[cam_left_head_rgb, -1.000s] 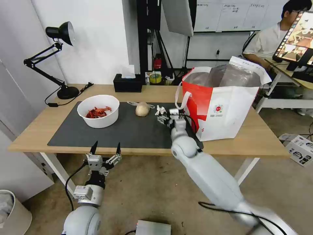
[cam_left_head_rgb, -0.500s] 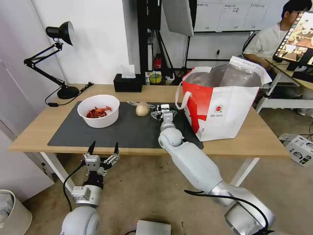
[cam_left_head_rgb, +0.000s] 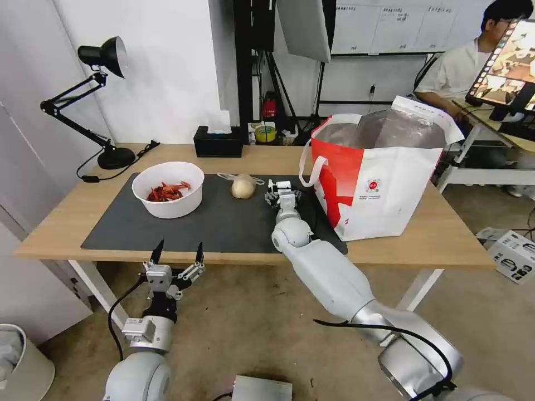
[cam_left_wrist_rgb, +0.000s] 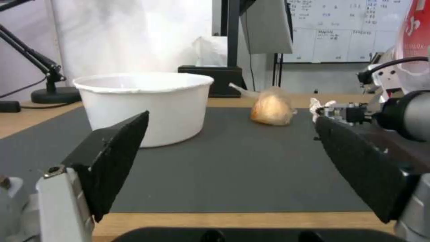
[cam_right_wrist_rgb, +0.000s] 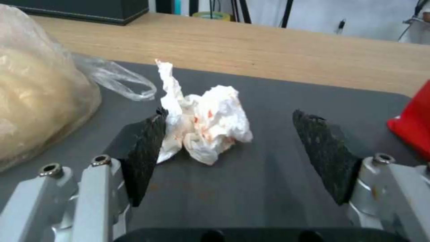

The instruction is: Pick up the trash from the table and place it into the takeout bag.

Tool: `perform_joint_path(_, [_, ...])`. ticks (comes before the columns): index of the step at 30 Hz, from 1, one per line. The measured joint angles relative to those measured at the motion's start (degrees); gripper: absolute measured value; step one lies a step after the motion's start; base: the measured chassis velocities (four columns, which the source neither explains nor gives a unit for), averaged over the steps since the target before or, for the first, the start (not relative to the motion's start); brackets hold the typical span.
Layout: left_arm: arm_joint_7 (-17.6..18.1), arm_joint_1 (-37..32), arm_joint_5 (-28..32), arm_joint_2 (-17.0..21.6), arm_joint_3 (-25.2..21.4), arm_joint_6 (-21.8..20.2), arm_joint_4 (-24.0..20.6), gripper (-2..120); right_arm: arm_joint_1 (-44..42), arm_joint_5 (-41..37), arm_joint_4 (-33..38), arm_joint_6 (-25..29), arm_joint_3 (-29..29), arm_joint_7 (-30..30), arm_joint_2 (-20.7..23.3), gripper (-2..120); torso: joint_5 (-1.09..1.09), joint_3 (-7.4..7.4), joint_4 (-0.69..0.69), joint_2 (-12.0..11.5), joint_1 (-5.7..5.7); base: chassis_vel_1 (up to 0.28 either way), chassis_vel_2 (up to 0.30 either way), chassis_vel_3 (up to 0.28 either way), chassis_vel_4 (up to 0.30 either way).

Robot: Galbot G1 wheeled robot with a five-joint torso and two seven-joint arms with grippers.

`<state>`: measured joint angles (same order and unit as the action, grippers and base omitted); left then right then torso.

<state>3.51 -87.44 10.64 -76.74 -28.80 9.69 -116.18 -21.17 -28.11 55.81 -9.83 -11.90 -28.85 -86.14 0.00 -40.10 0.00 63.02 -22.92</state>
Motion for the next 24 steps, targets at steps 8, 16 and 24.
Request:
perform_joint_path(8, [-0.02, -0.26, 0.0, -0.23, 0.0, 0.19, -0.02, 100, 1.54, -0.06, -2.85, 0.37, -0.58, 0.48, -1.08, 74, 0.0, 0.0, 0.0, 0.0, 0.0, 0.0, 0.0, 0.0, 0.0])
perform_joint_path(16, [-0.04, -0.19, 0.0, -0.3, 0.04, 0.32, 0.07, 100, 1.86, -0.05, -3.93, 0.45, -0.72, 0.85, -1.44, 58, 0.0, 0.0, 0.0, 0.0, 0.0, 0.0, 0.0, 0.0, 0.0])
perform_joint_path(24, [-0.04, -0.07, 0.0, -0.28, 0.06, 0.57, 0.4, 100, 1.86, -0.03, -4.23, 0.64, -0.97, 1.33, -1.27, 31, 0.0, 0.0, 0.0, 0.01, 0.0, 0.0, 0.0, 0.0, 0.0])
